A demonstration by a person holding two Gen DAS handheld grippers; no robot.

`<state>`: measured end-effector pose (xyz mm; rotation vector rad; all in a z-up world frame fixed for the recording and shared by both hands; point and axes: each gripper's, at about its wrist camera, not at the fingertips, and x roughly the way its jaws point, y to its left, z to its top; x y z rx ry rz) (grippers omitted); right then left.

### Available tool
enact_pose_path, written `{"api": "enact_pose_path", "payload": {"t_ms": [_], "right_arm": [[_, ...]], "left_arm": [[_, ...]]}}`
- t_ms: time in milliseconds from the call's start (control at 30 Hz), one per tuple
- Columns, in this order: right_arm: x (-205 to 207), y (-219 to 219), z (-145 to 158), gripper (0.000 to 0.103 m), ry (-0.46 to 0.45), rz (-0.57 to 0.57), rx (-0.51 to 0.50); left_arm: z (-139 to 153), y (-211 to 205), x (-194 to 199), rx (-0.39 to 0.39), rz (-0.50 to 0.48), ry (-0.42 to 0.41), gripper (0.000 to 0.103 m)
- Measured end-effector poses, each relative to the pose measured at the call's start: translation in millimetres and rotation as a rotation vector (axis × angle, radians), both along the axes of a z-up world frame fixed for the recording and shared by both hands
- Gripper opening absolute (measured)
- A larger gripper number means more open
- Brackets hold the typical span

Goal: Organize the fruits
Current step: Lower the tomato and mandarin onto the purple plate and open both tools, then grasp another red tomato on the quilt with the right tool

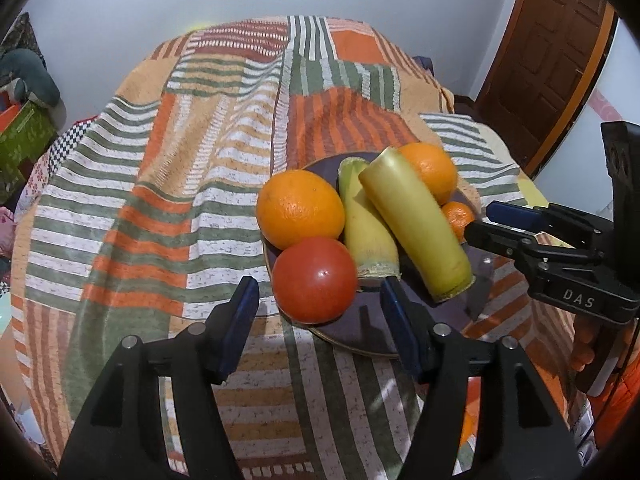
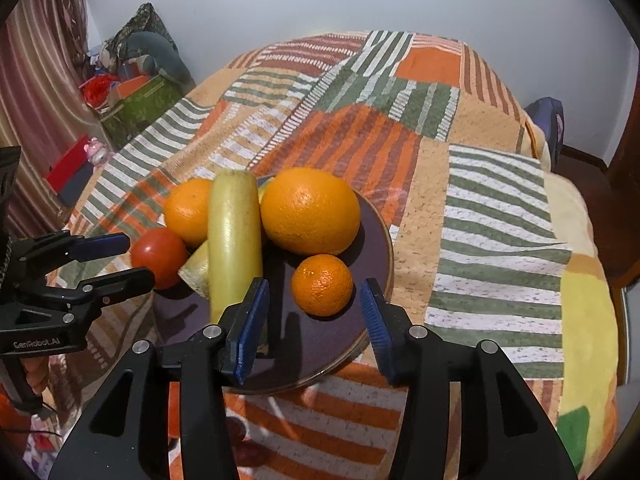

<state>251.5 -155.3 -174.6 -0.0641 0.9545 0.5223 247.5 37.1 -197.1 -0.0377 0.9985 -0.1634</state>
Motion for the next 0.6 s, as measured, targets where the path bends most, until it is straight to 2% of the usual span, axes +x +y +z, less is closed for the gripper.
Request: {"api": "enact_pose_path", "payload": {"t_ms": [367, 600], "right_arm": [[-36.4, 5.8, 28.9, 0.045, -0.042, 0.014, 0.018], [-59.4, 20.7, 22.3, 0.047, -0.014, 0.057, 0.005]], "left_arm": [[32.7, 12.7, -32.4, -0.006, 0.02, -0.072, 0.063], [33.0, 23.6, -58.7, 0.0, 0.036, -0.064, 0.063]]}}
